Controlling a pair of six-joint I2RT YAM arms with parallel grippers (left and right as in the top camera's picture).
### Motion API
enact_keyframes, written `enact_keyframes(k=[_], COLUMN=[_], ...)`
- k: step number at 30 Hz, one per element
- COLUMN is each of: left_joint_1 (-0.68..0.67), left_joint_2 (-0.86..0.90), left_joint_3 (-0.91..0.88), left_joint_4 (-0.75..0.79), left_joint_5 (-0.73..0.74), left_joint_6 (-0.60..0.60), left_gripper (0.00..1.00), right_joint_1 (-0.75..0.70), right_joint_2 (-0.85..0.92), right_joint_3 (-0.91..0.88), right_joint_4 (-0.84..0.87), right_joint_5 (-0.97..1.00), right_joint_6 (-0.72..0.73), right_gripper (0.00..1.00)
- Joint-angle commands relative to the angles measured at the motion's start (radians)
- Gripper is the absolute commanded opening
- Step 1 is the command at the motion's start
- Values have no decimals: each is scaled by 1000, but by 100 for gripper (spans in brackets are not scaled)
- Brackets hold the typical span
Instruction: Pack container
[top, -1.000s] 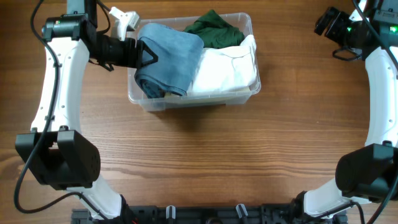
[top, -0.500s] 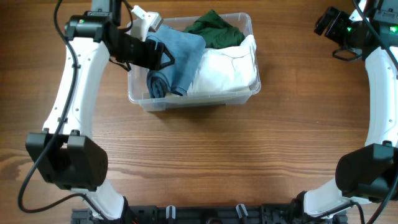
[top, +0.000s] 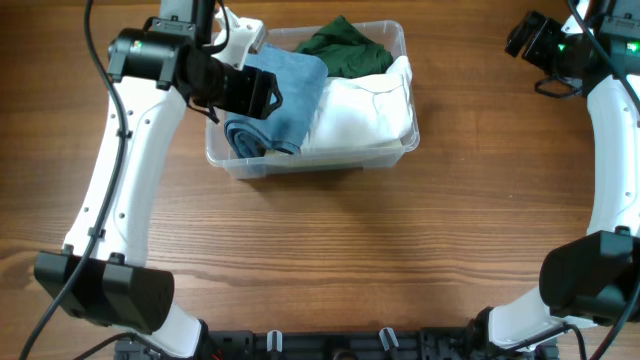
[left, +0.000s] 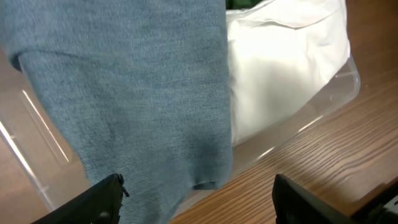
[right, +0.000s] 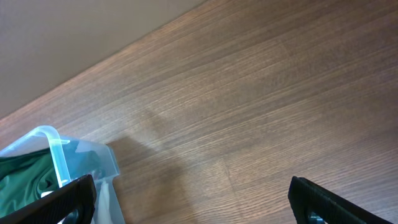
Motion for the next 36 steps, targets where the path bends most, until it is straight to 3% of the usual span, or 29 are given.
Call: enact_keyframes(k=[1, 6, 13, 20, 36], left_joint_1=[-32, -59, -150, -177, -199], left_joint_2=[-5, -2, 41, 150, 333], left_joint_3=[15, 14, 14, 14, 14], left_joint_4=[-1, -30, -17, -1, 204], left_joint_5=[-79, -120, -131, -263, -224], left_joint_6=[-142, -280, -306, -409, -460], left_gripper=[76, 75, 74, 73, 72], right_joint_1=[3, 3, 3, 3, 3], right_joint_2=[13, 13, 13, 13, 13], right_joint_3=[-5, -5, -5, -5, -5], right_joint_4=[0, 0, 0, 0, 0], right_joint_5=[7, 7, 7, 7, 7], right_joint_6=[7, 8, 8, 8, 7], right_gripper=[100, 100, 100, 100, 100])
